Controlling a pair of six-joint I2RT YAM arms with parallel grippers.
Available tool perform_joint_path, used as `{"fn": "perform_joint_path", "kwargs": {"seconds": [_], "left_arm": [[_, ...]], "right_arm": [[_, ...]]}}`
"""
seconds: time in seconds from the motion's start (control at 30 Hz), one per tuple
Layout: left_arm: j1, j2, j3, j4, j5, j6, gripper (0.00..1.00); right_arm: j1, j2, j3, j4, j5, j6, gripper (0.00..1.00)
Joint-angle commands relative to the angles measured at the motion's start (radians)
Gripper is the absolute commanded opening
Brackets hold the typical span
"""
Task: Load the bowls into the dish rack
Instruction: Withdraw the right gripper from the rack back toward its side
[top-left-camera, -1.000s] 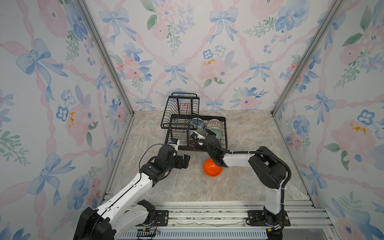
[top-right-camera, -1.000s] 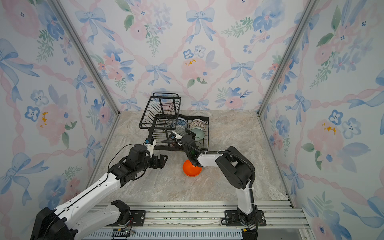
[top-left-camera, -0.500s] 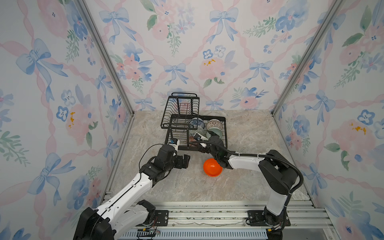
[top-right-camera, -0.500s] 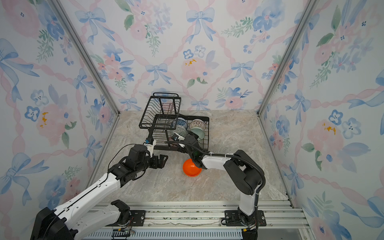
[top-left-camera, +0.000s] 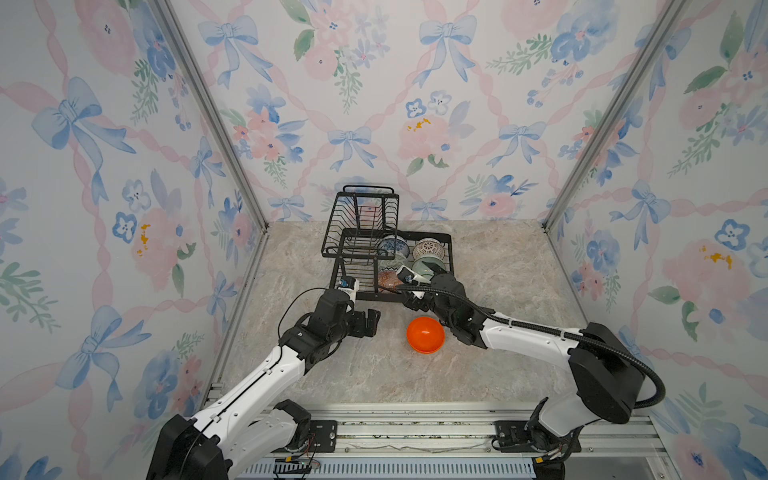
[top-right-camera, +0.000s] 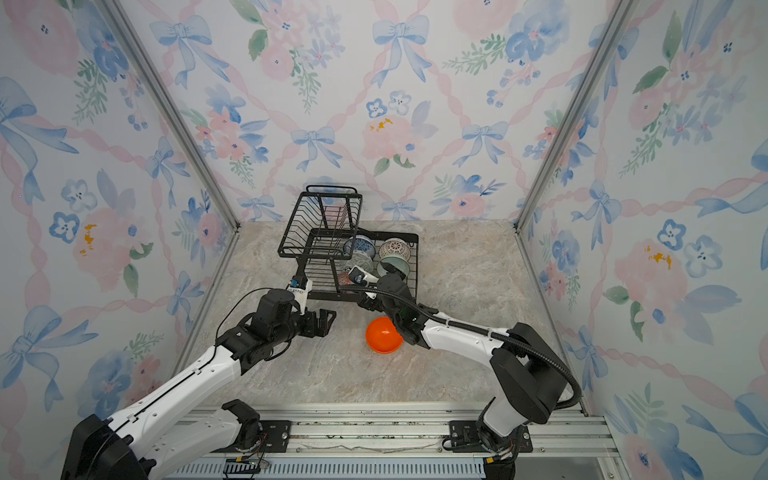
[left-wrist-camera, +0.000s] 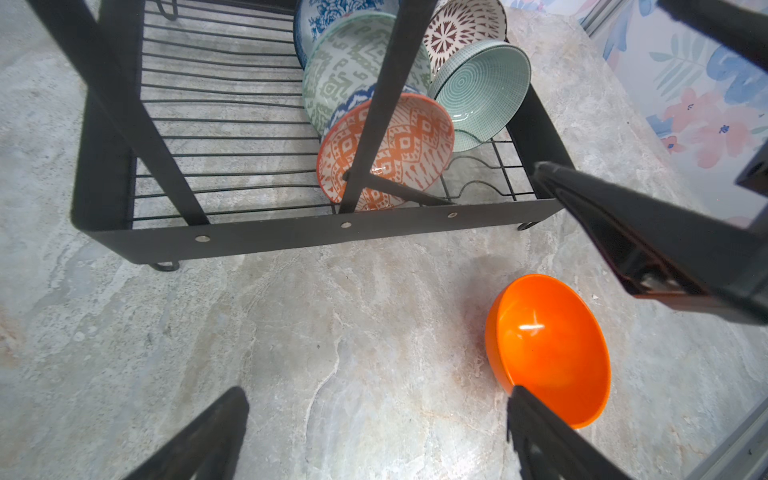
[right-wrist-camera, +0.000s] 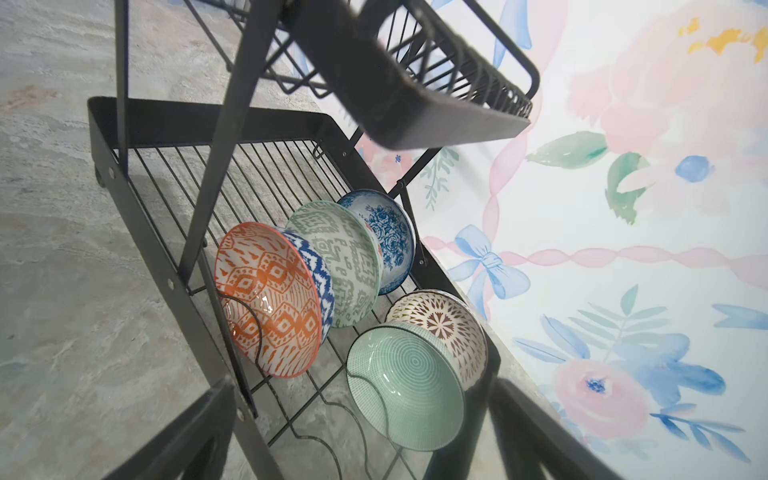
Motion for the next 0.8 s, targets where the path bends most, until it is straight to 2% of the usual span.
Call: {"fn": "perform_joint_path", "kwargs": {"seconds": [0.0,0.17,0.33,0.5,0.77], "left_arm": [[-0.002,-0.014,0.006,0.007,0.005,0.002,0.98],[-0.014,0.004,0.018,0.006,0.004,0.011,0.98],[-0.042,0.020,0.035,0.004,-0.011,0.011,0.98],[-0.077,0.030,0.054,0.004,-0.033,0.009,0.98],[-0.139,0.050,0.068,0.004,-0.062,-0.004,0.98]], "right_arm": [[0.006,-0.097,-0.029,-0.134,0.002,0.074,0.97],[0.000,-0.218,-0.026,-0.304,0.012,0.167,0.97],[-0.061,-0.320,-0.007,-0.459,-0.022,0.344,0.97],[-0.242,-0.367,0.046,-0.648,-0.147,0.557,0.97],[-0.453,-0.427,0.049,-0.760,-0.301,0.721,0.97]]}}
